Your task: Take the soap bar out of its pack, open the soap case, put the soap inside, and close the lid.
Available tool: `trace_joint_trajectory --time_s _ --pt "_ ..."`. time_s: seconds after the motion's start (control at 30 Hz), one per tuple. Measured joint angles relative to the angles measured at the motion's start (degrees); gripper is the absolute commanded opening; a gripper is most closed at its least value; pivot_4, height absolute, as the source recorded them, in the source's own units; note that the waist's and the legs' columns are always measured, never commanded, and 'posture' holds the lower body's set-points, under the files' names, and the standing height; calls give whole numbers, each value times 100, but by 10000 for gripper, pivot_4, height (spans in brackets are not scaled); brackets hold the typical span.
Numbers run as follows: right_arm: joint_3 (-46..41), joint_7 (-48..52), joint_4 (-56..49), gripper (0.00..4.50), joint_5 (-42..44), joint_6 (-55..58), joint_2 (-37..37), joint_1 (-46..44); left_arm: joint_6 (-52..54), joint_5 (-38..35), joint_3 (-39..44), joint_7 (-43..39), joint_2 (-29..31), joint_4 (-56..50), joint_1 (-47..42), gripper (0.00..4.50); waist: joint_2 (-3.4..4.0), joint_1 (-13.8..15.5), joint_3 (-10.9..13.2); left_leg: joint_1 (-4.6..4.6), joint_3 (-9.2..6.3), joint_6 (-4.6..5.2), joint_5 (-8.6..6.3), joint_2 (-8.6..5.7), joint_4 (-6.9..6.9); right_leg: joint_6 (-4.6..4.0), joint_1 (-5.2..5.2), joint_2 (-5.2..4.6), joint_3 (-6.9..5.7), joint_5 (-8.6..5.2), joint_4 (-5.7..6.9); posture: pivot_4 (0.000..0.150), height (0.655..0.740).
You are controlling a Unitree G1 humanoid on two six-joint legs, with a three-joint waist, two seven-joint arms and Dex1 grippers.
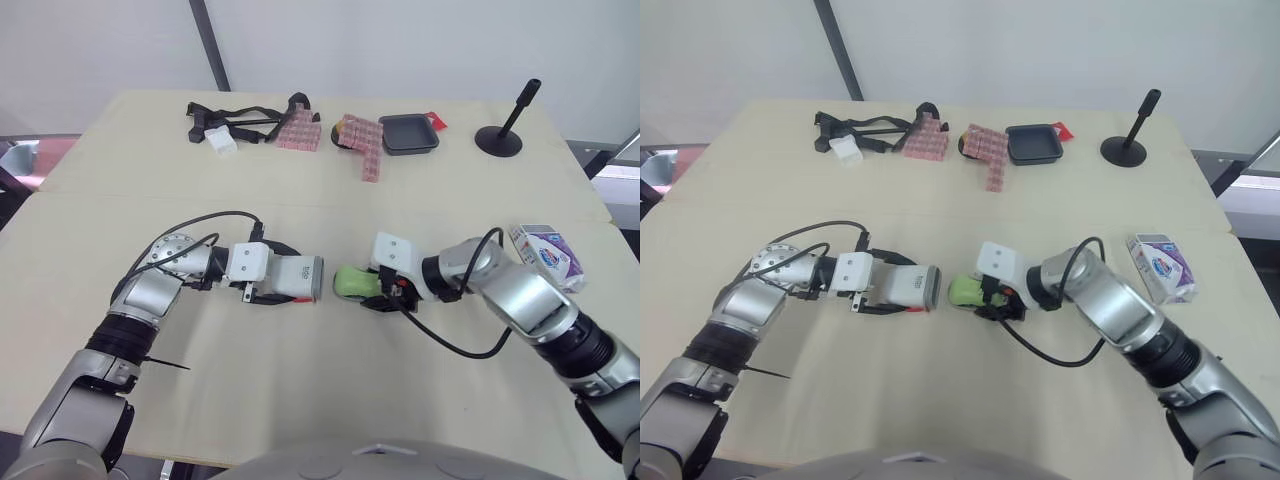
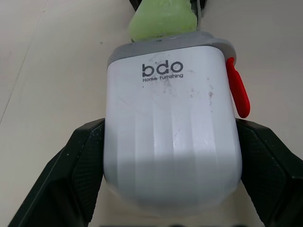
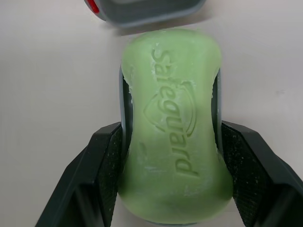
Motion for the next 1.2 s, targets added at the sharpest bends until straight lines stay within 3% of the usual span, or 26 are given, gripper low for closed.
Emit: trace_joint_trajectory --time_s 1.2 --pt "682 228 -160 25703 -86 991 68 -1149 400 112 -270 510 -768 -294 -81 34669 2 15 1 -14 0 2 1 2 5 -1 -1 1 2 1 4 1500 7400"
